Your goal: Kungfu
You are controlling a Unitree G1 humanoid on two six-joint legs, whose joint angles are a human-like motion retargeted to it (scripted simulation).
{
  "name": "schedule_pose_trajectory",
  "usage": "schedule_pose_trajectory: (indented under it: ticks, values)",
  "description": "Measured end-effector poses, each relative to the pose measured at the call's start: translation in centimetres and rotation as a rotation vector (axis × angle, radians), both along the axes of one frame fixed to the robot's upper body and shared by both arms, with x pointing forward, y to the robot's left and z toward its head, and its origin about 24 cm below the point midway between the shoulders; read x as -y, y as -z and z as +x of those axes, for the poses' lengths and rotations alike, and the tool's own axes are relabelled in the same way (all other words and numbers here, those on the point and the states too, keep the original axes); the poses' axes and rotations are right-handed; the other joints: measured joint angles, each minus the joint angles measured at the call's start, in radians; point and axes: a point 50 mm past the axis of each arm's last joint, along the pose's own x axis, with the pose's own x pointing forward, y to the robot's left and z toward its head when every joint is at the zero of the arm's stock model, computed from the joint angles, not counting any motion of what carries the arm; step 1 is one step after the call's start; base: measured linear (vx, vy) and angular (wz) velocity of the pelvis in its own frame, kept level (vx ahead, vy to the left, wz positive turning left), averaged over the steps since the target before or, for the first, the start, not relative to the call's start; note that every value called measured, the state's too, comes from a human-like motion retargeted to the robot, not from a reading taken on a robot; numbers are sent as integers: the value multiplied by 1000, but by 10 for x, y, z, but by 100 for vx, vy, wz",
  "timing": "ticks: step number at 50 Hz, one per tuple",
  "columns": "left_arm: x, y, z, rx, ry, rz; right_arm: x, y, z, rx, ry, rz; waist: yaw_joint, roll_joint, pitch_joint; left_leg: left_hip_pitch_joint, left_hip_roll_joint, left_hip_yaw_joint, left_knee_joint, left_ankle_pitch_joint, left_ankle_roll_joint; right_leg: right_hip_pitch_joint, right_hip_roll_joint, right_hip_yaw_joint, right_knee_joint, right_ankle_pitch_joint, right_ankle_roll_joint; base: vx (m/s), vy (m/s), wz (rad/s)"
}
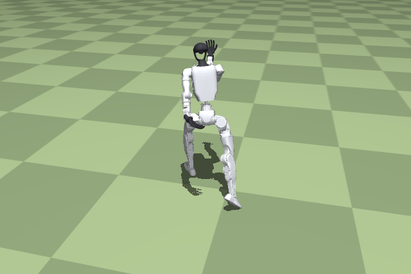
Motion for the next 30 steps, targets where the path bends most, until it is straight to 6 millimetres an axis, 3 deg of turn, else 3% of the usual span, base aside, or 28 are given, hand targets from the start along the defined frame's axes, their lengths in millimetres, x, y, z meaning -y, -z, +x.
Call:
schedule_pose_trajectory:
  ticks: [2,3,5,7,9,13,17,20,25,27,28,30]
  values:
    - [-12,3,9,36,-19,28,-2,5,2,-23,-15,3,-84,-14,18,48,-103,-18,11,-29,36,-31,-91,103,210,15,-6,53,17,150]
    - [-18,5,15,51,-10,39,-4,7,3,-23,-23,-3,-115,-3,13,57,-121,-42,-7,-17,37,-57,-56,192,240,15,-1,35,2,103]
    - [-35,9,30,85,36,61,-5,11,3,-21,-30,-19,-163,71,-10,64,-103,-135,-78,27,23,-73,144,380,152,15,0,56,-2,81]
    - [-53,10,43,108,100,83,-3,18,6,-45,-32,-17,-249,138,3,101,-115,-238,-133,57,-9,-121,281,446,269,-157,0,57,-12,161]
    - [-65,11,52,127,146,99,0,27,10,-91,-29,-5,-318,173,18,167,-131,-267,-195,70,-37,-179,356,477,384,-286,0,57,0,167]
    - [-79,11,64,163,200,123,3,43,15,-153,21,-42,-437,200,44,358,-212,-220,-366,94,-54,-289,411,551,529,-489,0,46,23,157]
    - [-90,12,77,184,266,125,7,47,15,-168,84,-86,-499,211,81,510,-262,-235,-484,100,-61,-407,467,588,572,-612,-61,45,-6,111]
    - [-90,13,80,204,299,107,8,45,14,-171,99,-98,-552,220,102,602,-294,-249,-525,69,-31,-475,474,593,545,-670,-126,46,-14,105]
    - [-73,13,63,192,261,85,12,45,14,-174,139,-114,-634,201,110,717,-373,-301,-521,27,21,-495,414,596,358,-752,-221,45,-19,108]
    - [-63,12,52,166,246,58,13,47,15,-186,162,-125,-650,166,106,785,-430,-316,-521,9,44,-444,354,586,206,-699,-263,51,-23,91]
    - [-58,11,46,148,242,43,14,49,17,-198,172,-126,-652,144,108,827,-457,-321,-520,4,55,-403,314,543,132,-600,-340,53,-26,33]
    - [-52,8,34,114,243,17,18,53,20,-226,182,-116,-583,113,88,863,-463,-266,-479,-1,56,-324,321,557,153,-662,-355,54,-34,-37]
